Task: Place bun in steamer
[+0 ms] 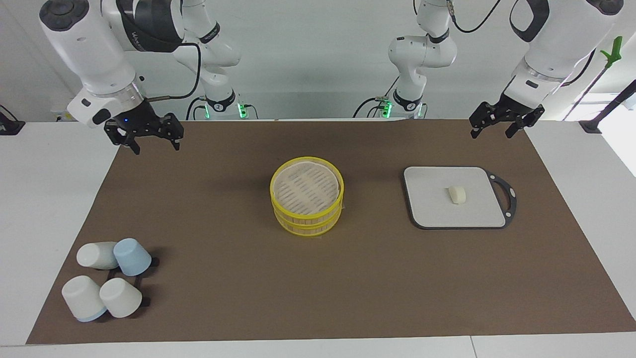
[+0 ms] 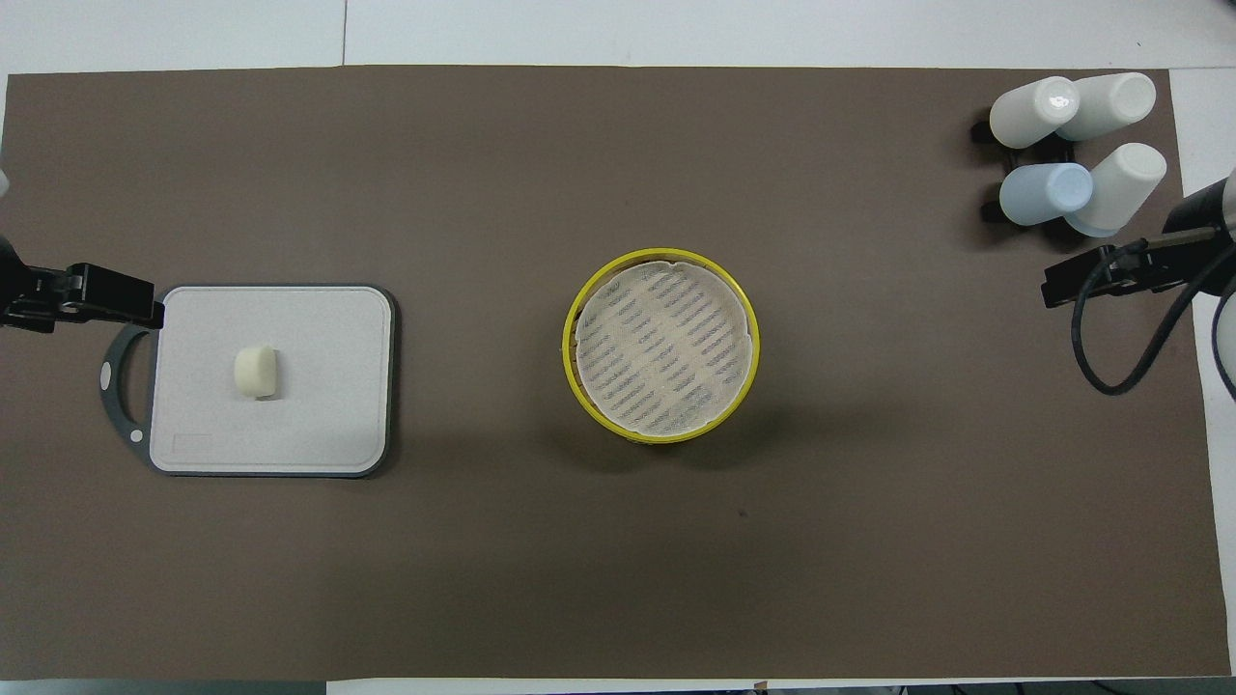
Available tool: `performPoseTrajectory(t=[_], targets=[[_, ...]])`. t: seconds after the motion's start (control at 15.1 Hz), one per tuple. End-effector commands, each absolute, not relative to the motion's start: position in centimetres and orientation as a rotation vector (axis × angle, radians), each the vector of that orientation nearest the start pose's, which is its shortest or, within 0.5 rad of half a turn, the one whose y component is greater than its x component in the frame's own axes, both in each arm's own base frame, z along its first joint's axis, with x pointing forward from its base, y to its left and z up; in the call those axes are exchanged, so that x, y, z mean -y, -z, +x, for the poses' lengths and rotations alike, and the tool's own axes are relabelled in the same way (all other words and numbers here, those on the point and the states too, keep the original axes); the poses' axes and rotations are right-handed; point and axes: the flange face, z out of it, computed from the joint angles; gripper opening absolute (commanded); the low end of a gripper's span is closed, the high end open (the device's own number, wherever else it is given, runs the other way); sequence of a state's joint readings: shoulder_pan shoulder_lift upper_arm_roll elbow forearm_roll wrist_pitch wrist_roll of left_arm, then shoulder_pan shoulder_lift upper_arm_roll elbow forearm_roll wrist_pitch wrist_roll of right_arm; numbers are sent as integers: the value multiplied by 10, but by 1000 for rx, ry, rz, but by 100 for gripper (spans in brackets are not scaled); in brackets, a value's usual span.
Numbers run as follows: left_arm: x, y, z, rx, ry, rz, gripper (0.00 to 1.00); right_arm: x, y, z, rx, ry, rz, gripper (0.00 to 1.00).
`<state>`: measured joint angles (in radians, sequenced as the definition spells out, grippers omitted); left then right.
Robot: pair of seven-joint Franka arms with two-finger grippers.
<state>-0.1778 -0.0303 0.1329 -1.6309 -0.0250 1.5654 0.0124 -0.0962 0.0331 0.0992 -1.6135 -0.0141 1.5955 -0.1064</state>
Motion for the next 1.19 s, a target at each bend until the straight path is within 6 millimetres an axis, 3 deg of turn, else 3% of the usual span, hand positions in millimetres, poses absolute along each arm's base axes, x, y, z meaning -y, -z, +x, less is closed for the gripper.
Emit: performPoseTrajectory(t=[0.0,0.4,0.53,0.73,0.93,1.13], targets=[[27,-618,536,-97,-59,-3153,100,2,-587,561,185,-86,-3131,100],[23,-614,535,-85,-52,-3155,100,-6,-581,556,192,-98,-3130,100],[18,-600,531,-75,-48,-3159,100,-23,-582,556,235,-89,-3129,100],[13,-556,523,-63,-22,-3166,100,-69,-577,562,193,-36,-3134,100],[3,-509,521,-78,-23,-3166,100,-144,-558,569,89,-8,-3123,100],[-7,-461,523,-86,-29,-3161,100,-233,-533,562,26,1,-3099,100]])
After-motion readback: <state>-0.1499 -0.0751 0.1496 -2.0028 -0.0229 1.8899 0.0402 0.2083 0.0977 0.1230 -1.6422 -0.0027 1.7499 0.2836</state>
